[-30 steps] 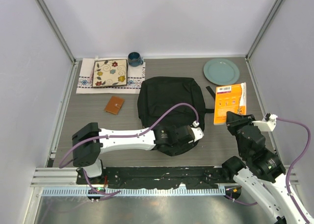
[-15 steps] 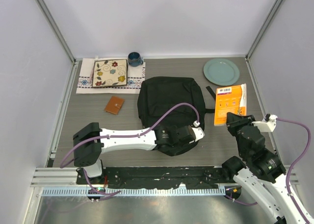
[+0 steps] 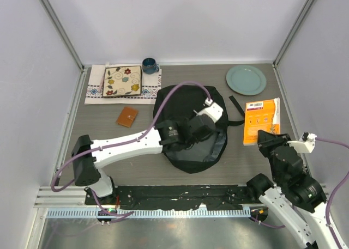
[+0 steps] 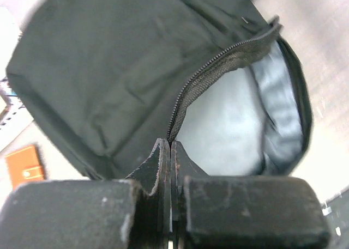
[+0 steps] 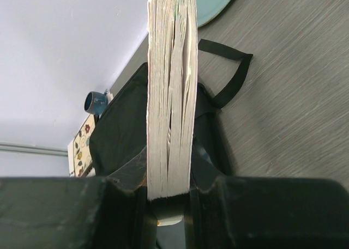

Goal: Pack the student bag
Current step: Place the book in the student bag.

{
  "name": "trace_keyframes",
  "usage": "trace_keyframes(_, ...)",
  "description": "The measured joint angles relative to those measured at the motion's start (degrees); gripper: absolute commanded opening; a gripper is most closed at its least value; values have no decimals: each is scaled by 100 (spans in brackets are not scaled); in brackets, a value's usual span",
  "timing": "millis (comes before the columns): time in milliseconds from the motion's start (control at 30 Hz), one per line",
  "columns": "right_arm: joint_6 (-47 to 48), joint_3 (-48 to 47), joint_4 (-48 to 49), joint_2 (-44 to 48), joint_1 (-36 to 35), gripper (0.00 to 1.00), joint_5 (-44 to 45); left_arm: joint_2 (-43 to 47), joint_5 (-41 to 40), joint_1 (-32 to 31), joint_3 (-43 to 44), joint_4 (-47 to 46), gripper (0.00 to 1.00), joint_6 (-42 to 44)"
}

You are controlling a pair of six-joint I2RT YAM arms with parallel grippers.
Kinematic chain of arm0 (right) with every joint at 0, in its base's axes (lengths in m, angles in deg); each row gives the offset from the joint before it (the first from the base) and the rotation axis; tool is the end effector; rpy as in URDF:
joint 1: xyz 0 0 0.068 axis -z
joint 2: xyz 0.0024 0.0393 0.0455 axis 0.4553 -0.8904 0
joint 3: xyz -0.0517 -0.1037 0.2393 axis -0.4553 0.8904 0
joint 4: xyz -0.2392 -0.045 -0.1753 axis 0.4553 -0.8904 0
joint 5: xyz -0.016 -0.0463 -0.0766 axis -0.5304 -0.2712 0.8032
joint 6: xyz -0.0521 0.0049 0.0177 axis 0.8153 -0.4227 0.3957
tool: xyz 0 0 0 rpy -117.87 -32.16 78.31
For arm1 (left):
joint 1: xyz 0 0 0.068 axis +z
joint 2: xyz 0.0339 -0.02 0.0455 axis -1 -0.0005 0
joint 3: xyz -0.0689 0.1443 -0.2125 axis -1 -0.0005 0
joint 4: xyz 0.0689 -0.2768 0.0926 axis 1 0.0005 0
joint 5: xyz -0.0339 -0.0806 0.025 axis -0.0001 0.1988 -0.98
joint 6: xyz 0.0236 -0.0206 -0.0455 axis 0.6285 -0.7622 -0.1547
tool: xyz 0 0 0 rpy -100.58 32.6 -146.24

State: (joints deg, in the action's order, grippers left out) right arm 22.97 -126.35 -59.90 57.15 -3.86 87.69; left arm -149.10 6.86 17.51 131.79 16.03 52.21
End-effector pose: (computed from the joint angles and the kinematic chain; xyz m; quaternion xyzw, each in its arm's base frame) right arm 0.0874 0.0247 0.3192 0.3842 0.6955 0.1960 0.5748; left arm 0.1399 -0.3771 0.3014 0.3551 0.8201 -0.0595 0.4447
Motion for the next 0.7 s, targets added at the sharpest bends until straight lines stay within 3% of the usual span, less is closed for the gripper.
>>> trace_keyframes(200,-205,-411,-708,271,0,2,-90,96,-546,597,693,42,0,35)
trace_keyframes(367,-570,-758,-1458,529,0,1,-345,131,-533,640,990,66,0,57)
trace_keyframes(700,-1043,-426,-1447,774,0,1,-2345,247,-221,610,1012,46,0,15)
